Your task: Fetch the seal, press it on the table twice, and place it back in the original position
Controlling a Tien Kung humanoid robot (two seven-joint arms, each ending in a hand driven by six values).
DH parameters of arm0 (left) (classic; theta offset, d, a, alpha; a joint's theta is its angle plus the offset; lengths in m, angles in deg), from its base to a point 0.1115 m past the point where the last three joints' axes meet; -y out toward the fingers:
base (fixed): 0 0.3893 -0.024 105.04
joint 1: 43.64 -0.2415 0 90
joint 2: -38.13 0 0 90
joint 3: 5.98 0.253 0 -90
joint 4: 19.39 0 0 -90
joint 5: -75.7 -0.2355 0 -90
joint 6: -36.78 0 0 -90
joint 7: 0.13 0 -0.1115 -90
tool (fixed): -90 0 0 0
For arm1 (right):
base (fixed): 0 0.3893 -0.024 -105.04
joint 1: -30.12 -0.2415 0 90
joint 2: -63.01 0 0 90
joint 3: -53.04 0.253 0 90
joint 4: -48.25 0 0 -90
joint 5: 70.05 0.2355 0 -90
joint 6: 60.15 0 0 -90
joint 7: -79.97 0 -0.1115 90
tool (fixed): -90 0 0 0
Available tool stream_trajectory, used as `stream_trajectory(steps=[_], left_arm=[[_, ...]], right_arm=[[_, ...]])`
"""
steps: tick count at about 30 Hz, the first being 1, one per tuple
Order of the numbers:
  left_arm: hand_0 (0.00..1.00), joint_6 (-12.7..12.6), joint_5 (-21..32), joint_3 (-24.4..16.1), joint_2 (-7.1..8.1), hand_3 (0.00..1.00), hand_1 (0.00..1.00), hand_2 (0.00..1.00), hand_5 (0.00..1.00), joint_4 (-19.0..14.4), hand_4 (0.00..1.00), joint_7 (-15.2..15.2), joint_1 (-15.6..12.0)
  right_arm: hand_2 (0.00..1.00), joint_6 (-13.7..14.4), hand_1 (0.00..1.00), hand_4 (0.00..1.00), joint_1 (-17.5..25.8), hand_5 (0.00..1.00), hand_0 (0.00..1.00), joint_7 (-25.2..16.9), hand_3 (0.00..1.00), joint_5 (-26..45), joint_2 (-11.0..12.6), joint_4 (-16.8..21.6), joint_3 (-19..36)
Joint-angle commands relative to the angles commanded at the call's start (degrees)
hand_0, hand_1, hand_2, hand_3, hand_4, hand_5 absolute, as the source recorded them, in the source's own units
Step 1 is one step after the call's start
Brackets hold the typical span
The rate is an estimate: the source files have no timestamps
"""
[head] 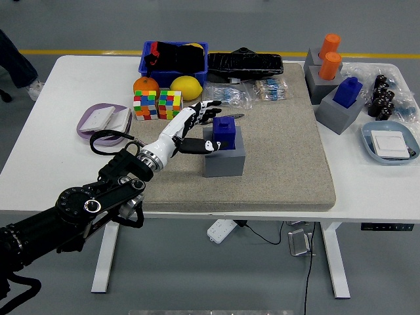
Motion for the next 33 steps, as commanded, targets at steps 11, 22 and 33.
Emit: stream_trajectory(steps=[11, 22, 33], left_arm=[[0.875, -1.0, -2.4, 0.1, -0.24, 0.857, 0.794, 0.706, 0.002, 1.1, 0.806, 0.8, 0.8], [0.879, 0.0, -1.9, 0.2, -0.72, 0.858, 0.795, 0.725, 0.002, 1.6, 0.798, 1.3, 0.9], [0.879, 0.3, -1.9, 0.2, -0.65, 0.855, 0.786, 0.734, 0.002, 1.7, 0.803, 1.6, 0.8]], right_arm=[[0.754, -0.1, 0.733, 0.829, -0.3, 0.513, 0.793, -0.2, 0.691, 0.2, -0.1, 0.0, -0.2], [0.754, -0.2, 0.733, 0.831, -0.3, 0.513, 0.793, -0.2, 0.691, 0.3, 0.0, 0.0, -0.1], [0.754, -0.2, 0.733, 0.833, -0.4, 0.513, 0.795, -0.2, 0.692, 0.2, 0.2, 0.0, -0.3]])
